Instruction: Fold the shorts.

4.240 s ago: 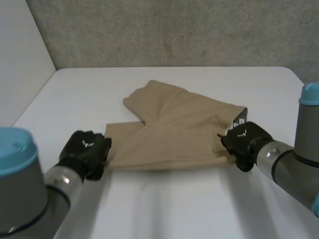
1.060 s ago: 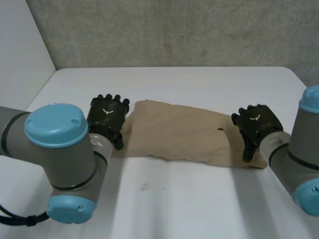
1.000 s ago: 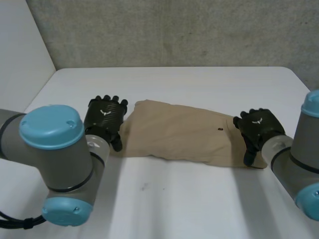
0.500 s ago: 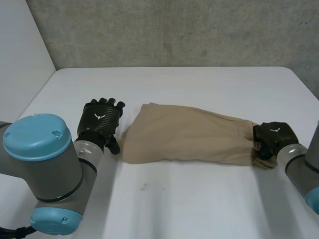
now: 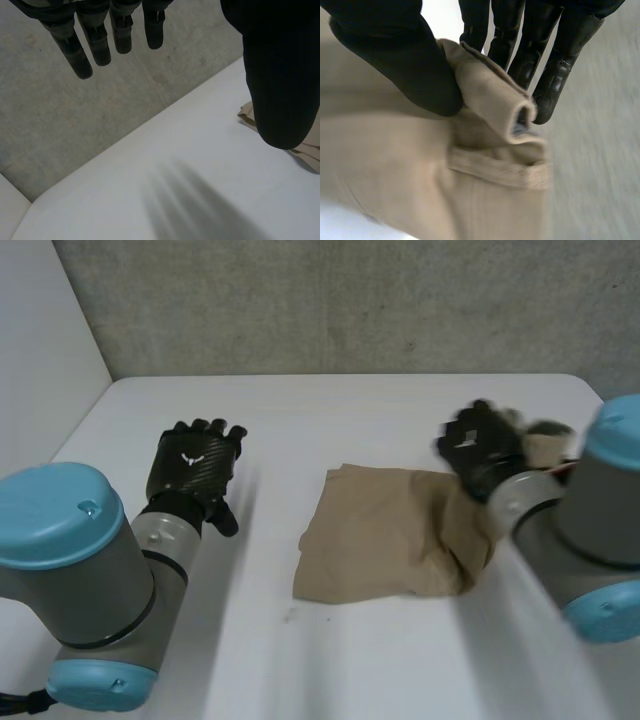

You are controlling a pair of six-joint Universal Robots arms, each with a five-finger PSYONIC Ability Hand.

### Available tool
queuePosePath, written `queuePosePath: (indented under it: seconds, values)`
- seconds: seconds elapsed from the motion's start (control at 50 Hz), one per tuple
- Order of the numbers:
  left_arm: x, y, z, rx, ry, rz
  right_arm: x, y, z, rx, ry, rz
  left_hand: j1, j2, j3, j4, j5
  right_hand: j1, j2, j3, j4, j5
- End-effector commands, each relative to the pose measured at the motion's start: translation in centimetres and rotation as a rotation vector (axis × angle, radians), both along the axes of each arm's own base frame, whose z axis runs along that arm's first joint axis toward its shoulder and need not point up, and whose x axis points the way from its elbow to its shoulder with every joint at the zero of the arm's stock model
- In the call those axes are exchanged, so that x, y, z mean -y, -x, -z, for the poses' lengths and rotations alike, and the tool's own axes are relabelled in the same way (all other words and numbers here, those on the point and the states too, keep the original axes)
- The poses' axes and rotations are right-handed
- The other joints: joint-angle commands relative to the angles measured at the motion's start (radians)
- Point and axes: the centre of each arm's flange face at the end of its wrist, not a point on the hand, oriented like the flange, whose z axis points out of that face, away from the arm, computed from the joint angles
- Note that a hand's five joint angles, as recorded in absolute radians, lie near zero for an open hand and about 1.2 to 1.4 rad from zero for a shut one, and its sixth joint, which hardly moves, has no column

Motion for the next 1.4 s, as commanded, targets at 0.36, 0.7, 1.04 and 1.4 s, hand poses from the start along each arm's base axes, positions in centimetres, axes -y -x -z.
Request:
queuePosePath:
  seconds: [0.36,0.7,1.04,1.4]
  values:
    - [2.0,8.0,-5.9,-0.135,0.175,0.134,-0.9,-1.3,-3.8,0.648,-0.375,-0.139,-0.021,-0.028,-0.039,-0.031,-0.046,-0.776,-1.001,-1.016,-1.017,-0.98]
    - [0.6,11.6,4.0,-0.078,-0.349,0.197,3.9,1.3,2.2,0.701,-0.695,0.214,0.003,-0.004,-0.015,-0.007,-0.022,-0.776,-1.001,-1.016,-1.017,-0.98]
    - [-0.7,10.8,8.3,-0.015,-0.416,0.196,3.5,1.2,5.8,0.547,-0.728,0.226,0.018,0.011,0.0,0.008,-0.007,-0.776,-1.001,-1.016,-1.017,-0.98]
    - [-0.6,9.0,0.6,-0.106,-0.293,0.185,2.5,2.0,0.7,0.56,-0.573,0.206,-0.003,-0.009,-0.021,-0.012,-0.028,-0.776,-1.001,-1.016,-1.017,-0.98]
